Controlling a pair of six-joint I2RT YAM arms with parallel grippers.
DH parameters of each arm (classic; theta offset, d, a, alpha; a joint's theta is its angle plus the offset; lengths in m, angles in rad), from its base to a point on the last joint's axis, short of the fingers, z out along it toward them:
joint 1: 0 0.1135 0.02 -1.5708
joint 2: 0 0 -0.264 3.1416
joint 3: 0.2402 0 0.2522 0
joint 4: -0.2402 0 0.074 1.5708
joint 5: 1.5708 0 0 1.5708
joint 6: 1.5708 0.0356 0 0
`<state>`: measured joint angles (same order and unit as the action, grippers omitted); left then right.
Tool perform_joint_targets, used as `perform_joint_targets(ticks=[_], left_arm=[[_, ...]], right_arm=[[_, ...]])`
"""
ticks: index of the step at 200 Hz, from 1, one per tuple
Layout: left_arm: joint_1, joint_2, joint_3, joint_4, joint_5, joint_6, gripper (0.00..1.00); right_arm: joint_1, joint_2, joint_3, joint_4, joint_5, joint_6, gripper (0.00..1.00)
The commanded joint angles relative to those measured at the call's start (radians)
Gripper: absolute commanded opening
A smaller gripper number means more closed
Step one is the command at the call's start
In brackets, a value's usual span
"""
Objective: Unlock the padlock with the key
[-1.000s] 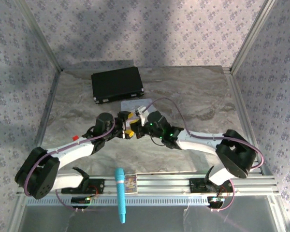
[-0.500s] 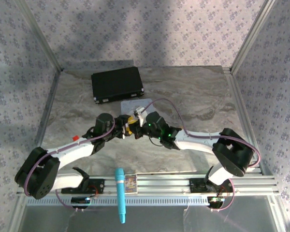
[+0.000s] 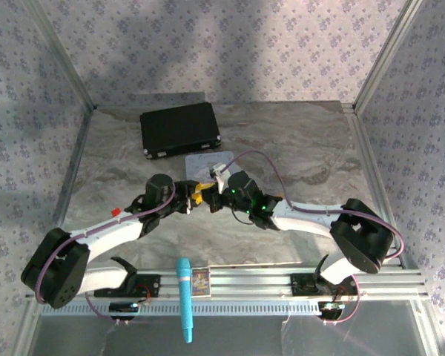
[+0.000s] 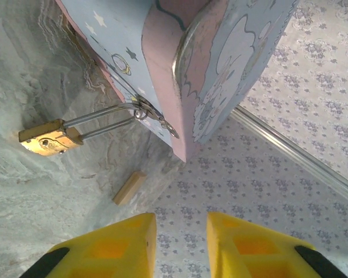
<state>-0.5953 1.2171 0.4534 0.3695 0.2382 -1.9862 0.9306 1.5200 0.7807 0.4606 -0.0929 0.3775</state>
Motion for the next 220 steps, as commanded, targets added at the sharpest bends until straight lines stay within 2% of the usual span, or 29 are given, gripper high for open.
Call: perform_joint_targets(ticks=[1, 73, 86, 97, 103, 109, 125, 131, 134, 161, 174, 189, 202, 210, 220], left_arm=[[0.007, -0.030, 0.000, -0.042, -0.022, 0.015, 0.27], [0.007, -0.060, 0.010, -0.089, -0.049, 0.044, 0.10], [0.007, -0.066, 0.017, -0.104, -0.051, 0.057, 0.07], [0.008, -0.069, 0.026, -0.123, -0.053, 0.070, 0.05], [0.010, -0.064, 0.030, -0.130, -0.050, 0.072, 0.04], [0.015, -0.059, 0.032, -0.124, -0.038, 0.072, 0.03], [0.022, -0.040, 0.036, -0.098, -0.017, 0.088, 0.01], [0.022, -0.039, 0.045, -0.105, -0.022, 0.117, 0.01], [0.022, -0.039, 0.051, -0.117, -0.028, 0.132, 0.00], [0.022, -0.068, 0.136, -0.275, -0.121, 0.361, 0.00], [0.024, -0.086, 0.130, -0.250, -0.179, 0.450, 0.00], [0.035, -0.097, 0.122, -0.194, -0.219, 0.590, 0.00], [0.039, -0.094, 0.135, -0.144, -0.230, 0.779, 0.00], [0.040, -0.093, 0.147, -0.151, -0.227, 0.857, 0.00], [0.043, -0.096, 0.147, -0.113, -0.197, 0.951, 0.00]], right_arm=[[-0.003, -0.024, -0.016, 0.010, 0.014, 0.016, 0.03], [-0.006, -0.027, -0.022, 0.006, 0.010, 0.015, 0.04], [-0.008, -0.027, -0.020, -0.001, 0.007, 0.015, 0.05], [-0.009, -0.027, -0.016, -0.011, 0.009, 0.019, 0.10], [-0.010, -0.030, -0.015, -0.018, 0.019, 0.023, 0.16], [-0.010, -0.037, -0.019, -0.015, 0.028, 0.027, 0.29], [-0.001, -0.065, -0.024, -0.041, 0.109, 0.048, 0.74], [0.000, -0.075, -0.017, -0.069, 0.144, 0.060, 0.96], [0.000, -0.080, -0.014, -0.083, 0.159, 0.065, 0.99], [-0.037, -0.099, 0.006, -0.169, 0.155, 0.100, 1.00], [-0.075, -0.110, -0.010, -0.150, 0.094, 0.139, 1.00], [-0.138, -0.110, -0.045, -0.073, -0.030, 0.208, 0.98], [-0.183, -0.098, -0.079, 0.026, -0.130, 0.268, 0.88], [-0.204, -0.085, -0.096, 0.088, -0.188, 0.297, 0.79], [-0.224, -0.071, -0.112, 0.152, -0.240, 0.330, 0.73]])
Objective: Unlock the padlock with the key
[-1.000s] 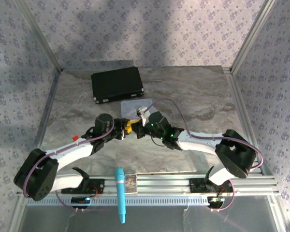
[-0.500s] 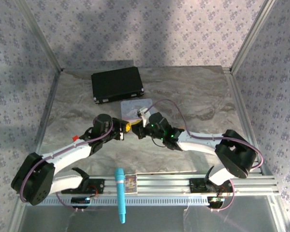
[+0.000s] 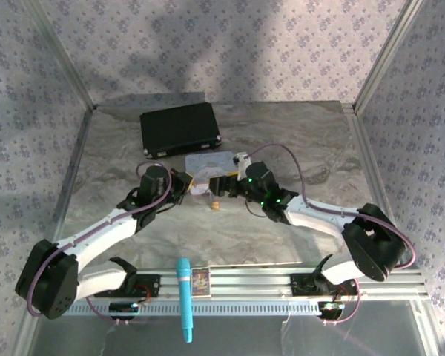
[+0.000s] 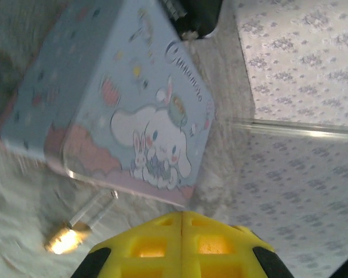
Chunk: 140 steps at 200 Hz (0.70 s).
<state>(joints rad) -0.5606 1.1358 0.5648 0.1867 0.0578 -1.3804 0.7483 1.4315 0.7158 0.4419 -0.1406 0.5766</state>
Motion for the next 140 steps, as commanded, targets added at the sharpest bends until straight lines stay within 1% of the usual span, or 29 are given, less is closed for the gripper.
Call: perform_joint_targets(ticks=[1, 15, 41, 50, 64, 85, 99, 109, 125, 140], left_arm=[[0.008, -0.014, 0.035, 0.073, -0.013, 0.354, 0.00], [0.010, -0.027, 0.036, 0.126, 0.044, 0.435, 0.00], [0.010, -0.075, 0.022, 0.216, 0.118, 0.508, 0.00], [0.010, -0.092, 0.013, 0.250, 0.131, 0.518, 0.00], [0.010, -0.106, 0.002, 0.299, 0.168, 0.532, 0.00], [0.009, -0.105, -0.006, 0.375, 0.232, 0.523, 0.00], [0.009, -0.105, -0.019, 0.417, 0.233, 0.494, 0.00], [0.008, -0.111, -0.027, 0.436, 0.231, 0.487, 0.00], [0.008, -0.124, -0.027, 0.422, 0.225, 0.492, 0.00], [0.010, -0.133, -0.032, 0.424, 0.223, 0.491, 0.00]], right_arm=[[-0.043, 0.019, -0.049, 0.174, -0.196, 0.134, 0.72], [-0.058, 0.032, -0.059, 0.251, -0.252, 0.168, 0.66], [-0.059, 0.056, -0.047, 0.343, -0.319, 0.197, 0.60], [-0.059, 0.069, -0.043, 0.389, -0.343, 0.206, 0.58], [-0.059, 0.087, -0.040, 0.462, -0.371, 0.229, 0.57], [-0.050, 0.107, -0.017, 0.489, -0.400, 0.231, 0.55], [-0.045, 0.119, -0.012, 0.517, -0.410, 0.240, 0.53], [-0.043, 0.130, -0.020, 0.569, -0.413, 0.269, 0.52], [-0.048, 0.142, -0.039, 0.643, -0.415, 0.309, 0.49], [-0.042, 0.141, -0.044, 0.659, -0.417, 0.315, 0.48]])
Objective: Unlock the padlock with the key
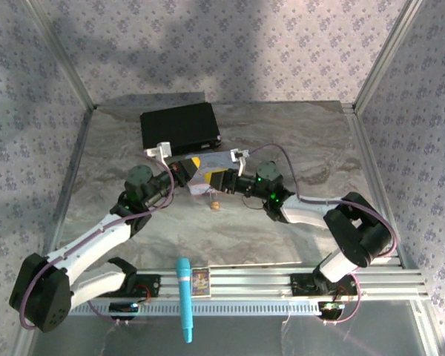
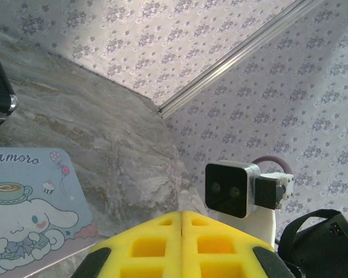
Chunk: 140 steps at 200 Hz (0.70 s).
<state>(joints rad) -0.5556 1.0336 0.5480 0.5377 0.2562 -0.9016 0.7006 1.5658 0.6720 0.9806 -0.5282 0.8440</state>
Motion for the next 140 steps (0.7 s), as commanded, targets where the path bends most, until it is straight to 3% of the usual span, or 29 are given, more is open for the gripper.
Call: perform_joint_targets(ticks=[1, 140], left_arm=[[0.004, -0.031, -0.016, 0.073, 0.025, 0.012, 0.00], [-0.019, -0.024, -0.010, 0.102, 0.041, -0.039, 0.00]], right_arm=[[0.006, 0.007, 0.000, 0.120, -0.029, 0.046, 0.48], [0.029, 0.042, 0.064, 0.184, -0.062, 0.100, 0.42]])
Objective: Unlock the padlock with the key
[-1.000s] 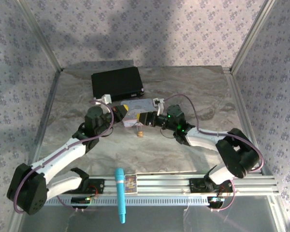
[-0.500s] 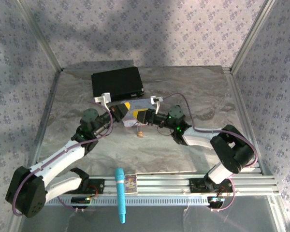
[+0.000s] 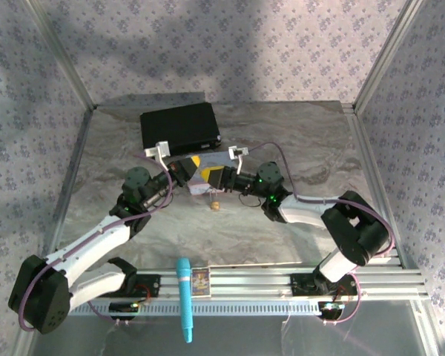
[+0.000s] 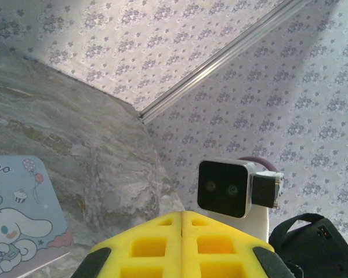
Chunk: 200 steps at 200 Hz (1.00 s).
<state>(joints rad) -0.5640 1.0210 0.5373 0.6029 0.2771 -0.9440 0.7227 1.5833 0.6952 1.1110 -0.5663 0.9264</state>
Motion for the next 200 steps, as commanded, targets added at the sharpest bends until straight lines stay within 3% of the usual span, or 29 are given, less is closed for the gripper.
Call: perform_joint_targets(ticks=[1, 99, 131, 177, 189, 200], left_arm=[[-0.011, -0.012, 0.001, 0.037, 0.019, 0.003, 0.00], [-0.026, -0.004, 0.003, 0.033, 0.005, -0.009, 0.00], [-0.029, 0.003, -0.002, 0.032, -0.009, -0.014, 0.00], [-0.030, -0.016, -0.013, 0.014, -0.042, -0.022, 0.00], [-0.029, -0.021, -0.013, 0.002, -0.052, -0.022, 0.00], [-0.029, -0.022, -0.012, 0.000, -0.058, -0.023, 0.00]], right_arm=[[0.007, 0.024, 0.041, 0.054, -0.024, 0.018, 0.42], [0.009, 0.048, 0.066, 0.062, -0.048, 0.051, 0.26], [0.010, 0.057, 0.074, 0.062, -0.061, 0.061, 0.14], [0.006, 0.046, 0.042, 0.063, -0.049, 0.071, 0.12], [0.004, 0.041, 0.033, 0.061, -0.044, 0.071, 0.01], [0.002, 0.034, 0.022, 0.059, -0.039, 0.070, 0.00]])
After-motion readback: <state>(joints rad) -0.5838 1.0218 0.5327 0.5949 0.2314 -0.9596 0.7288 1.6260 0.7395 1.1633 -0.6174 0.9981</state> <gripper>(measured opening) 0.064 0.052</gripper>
